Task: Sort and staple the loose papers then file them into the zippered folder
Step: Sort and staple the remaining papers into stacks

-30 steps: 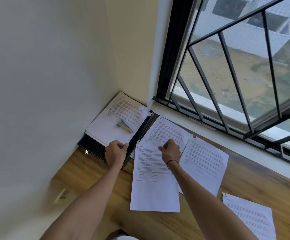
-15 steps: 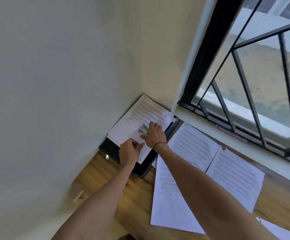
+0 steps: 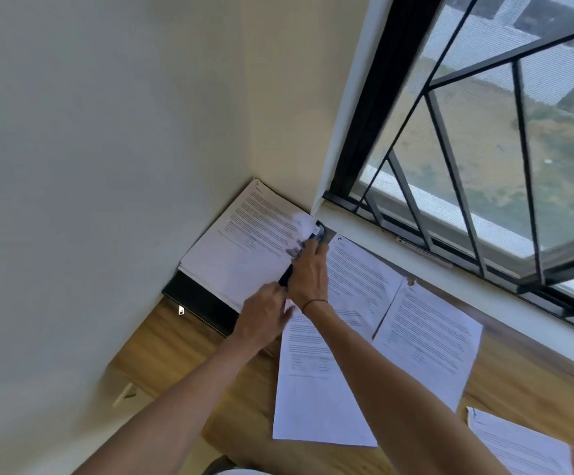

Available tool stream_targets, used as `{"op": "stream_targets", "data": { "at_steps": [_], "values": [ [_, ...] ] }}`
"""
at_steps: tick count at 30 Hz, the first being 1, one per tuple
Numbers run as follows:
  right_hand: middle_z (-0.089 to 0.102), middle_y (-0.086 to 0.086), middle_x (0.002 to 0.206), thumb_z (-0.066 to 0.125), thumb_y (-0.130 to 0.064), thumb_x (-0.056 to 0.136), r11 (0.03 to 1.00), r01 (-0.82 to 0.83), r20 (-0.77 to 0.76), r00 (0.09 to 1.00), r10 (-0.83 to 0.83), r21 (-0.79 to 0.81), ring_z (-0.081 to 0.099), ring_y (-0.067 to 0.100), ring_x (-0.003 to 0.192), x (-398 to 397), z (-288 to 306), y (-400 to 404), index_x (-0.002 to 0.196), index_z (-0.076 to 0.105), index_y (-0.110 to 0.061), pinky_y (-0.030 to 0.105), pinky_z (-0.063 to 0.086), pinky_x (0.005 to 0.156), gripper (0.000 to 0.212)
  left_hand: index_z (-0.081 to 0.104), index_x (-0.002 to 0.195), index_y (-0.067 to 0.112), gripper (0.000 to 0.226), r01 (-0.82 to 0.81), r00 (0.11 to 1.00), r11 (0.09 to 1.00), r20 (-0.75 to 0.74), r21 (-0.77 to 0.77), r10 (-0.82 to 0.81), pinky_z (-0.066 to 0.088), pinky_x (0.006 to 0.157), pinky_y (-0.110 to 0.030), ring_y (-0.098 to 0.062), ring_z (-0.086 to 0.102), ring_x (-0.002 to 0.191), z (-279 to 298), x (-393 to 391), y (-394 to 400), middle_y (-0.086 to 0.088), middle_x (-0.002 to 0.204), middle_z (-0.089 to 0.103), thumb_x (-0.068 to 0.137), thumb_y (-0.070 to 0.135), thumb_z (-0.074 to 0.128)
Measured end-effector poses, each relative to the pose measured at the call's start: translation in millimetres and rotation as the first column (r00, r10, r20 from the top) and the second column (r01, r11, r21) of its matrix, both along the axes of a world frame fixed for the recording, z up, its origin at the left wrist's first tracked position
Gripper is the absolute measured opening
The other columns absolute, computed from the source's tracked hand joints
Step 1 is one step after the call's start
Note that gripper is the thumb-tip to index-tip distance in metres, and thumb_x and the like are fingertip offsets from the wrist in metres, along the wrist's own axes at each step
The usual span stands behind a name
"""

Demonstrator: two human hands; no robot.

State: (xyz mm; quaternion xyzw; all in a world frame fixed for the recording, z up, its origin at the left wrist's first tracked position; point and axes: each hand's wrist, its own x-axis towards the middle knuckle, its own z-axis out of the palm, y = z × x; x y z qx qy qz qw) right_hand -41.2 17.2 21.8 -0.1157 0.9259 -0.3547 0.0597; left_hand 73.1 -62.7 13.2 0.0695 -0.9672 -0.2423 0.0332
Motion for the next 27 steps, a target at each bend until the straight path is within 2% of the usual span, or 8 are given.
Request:
{"op": "stream_targets", "data": {
  "at_steps": [2, 5, 8, 11, 17, 20, 24, 27],
  "values": [
    [0.053, -0.004, 0.118, 0.061, -0.006, 0.094, 0.996, 0.089, 0.088, 0.992, -0.089, 0.004, 0.060, 0.018, 0.086, 5.7, -7.0, 39.6, 0.113, 0.043, -0.021, 0.032, 0.042, 0.062, 0.031, 0.057, 0.136, 0.015, 0.052, 0.219, 0.966, 0.971, 0.160, -0.101, -0.201, 0.053, 0.088, -0.034, -0.023, 0.058, 0.116, -1.8, -1.8, 17.7, -0.005, 0.131, 0.058, 0.094, 0.044, 0.069],
    [0.064, -0.011, 0.099, 0.076, -0.045, 0.089, 0.980, 0.133, 0.293, 0.940, -0.173, 0.151, 0.061, 0.017, 0.086, 6.8, -16.6, 84.1, 0.100, 0.049, -0.023, 0.034, 0.046, 0.069, 0.037, 0.022, 0.162, 0.014, 0.092, 0.307, 0.925, 0.924, 0.299, -0.228, -0.233, 0.041, 0.109, -0.039, -0.027, 0.041, 0.137, -3.1, -5.5, 25.7, -0.006, 0.167, 0.025, 0.093, 0.052, 0.069],
    [0.066, 0.003, 0.088, 0.078, -0.061, 0.081, 0.927, 0.158, 0.386, 0.875, -0.292, 0.341, 0.065, 0.028, 0.083, 1.1, -18.2, 94.8, 0.091, 0.054, -0.019, 0.038, 0.052, 0.071, 0.049, 0.004, 0.165, 0.015, 0.117, 0.358, 0.881, 0.886, 0.421, -0.295, -0.216, 0.039, 0.109, -0.039, -0.027, 0.042, 0.132, -5.5, -4.0, 24.6, -0.004, 0.172, 0.007, 0.083, 0.054, 0.078],
    [0.068, 0.006, 0.102, 0.077, -0.052, 0.083, 0.880, 0.154, 0.389, 0.853, -0.349, 0.450, 0.066, 0.029, 0.095, 2.5, -19.1, 94.4, 0.095, 0.055, -0.020, 0.036, 0.052, 0.077, 0.041, 0.002, 0.164, 0.014, 0.133, 0.424, 0.833, 0.819, 0.521, -0.387, -0.185, 0.040, 0.103, -0.038, -0.028, 0.044, 0.128, -12.7, -3.3, 24.7, -0.005, 0.172, 0.005, 0.071, 0.055, 0.088],
    [0.067, 0.006, 0.114, 0.072, -0.051, 0.089, 0.861, 0.187, 0.380, 0.838, -0.390, 0.472, 0.065, 0.030, 0.107, 12.0, -20.9, 92.2, 0.114, 0.064, -0.021, 0.039, 0.052, 0.088, 0.040, 0.003, 0.162, 0.004, 0.129, 0.486, 0.815, 0.715, 0.556, -0.503, -0.163, 0.040, 0.100, -0.038, -0.028, 0.049, 0.121, -10.2, -2.7, 39.2, -0.014, 0.170, 0.008, 0.074, 0.051, 0.085],
    [0.068, 0.008, 0.114, 0.068, -0.056, 0.090, 0.869, 0.239, 0.413, 0.805, -0.427, 0.433, 0.066, 0.031, 0.106, 12.6, -18.7, 109.8, 0.116, 0.063, -0.018, 0.038, 0.052, 0.085, 0.047, 0.003, 0.161, 0.001, 0.122, 0.470, 0.818, 0.719, 0.558, -0.511, -0.138, 0.040, 0.102, -0.038, -0.027, 0.048, 0.123, -5.5, -2.6, 46.6, -0.017, 0.169, 0.009, 0.078, 0.042, 0.083],
    [0.065, 0.014, 0.120, 0.066, -0.055, 0.092, 0.798, 0.416, 0.414, 0.694, -0.589, 0.437, 0.064, 0.036, 0.109, 13.1, -27.2, 154.0, 0.119, 0.061, -0.015, 0.040, 0.048, 0.086, 0.049, -0.004, 0.161, 0.001, 0.124, 0.464, 0.810, 0.732, 0.573, -0.499, -0.123, 0.041, 0.100, -0.038, -0.027, 0.048, 0.121, -7.0, 1.9, 45.8, -0.016, 0.170, 0.007, 0.080, 0.040, 0.082],
    [0.065, 0.013, 0.121, 0.067, -0.052, 0.091, 0.786, 0.446, 0.431, 0.664, -0.611, 0.428, 0.065, 0.036, 0.110, 8.6, -25.8, 153.1, 0.122, 0.062, -0.017, 0.040, 0.049, 0.087, 0.047, -0.005, 0.161, 0.001, 0.125, 0.453, 0.819, 0.723, 0.563, -0.522, -0.108, 0.041, 0.102, -0.039, -0.028, 0.048, 0.124, -5.1, 0.0, 45.6, -0.015, 0.170, 0.007, 0.080, 0.038, 0.082]
  ]
}}
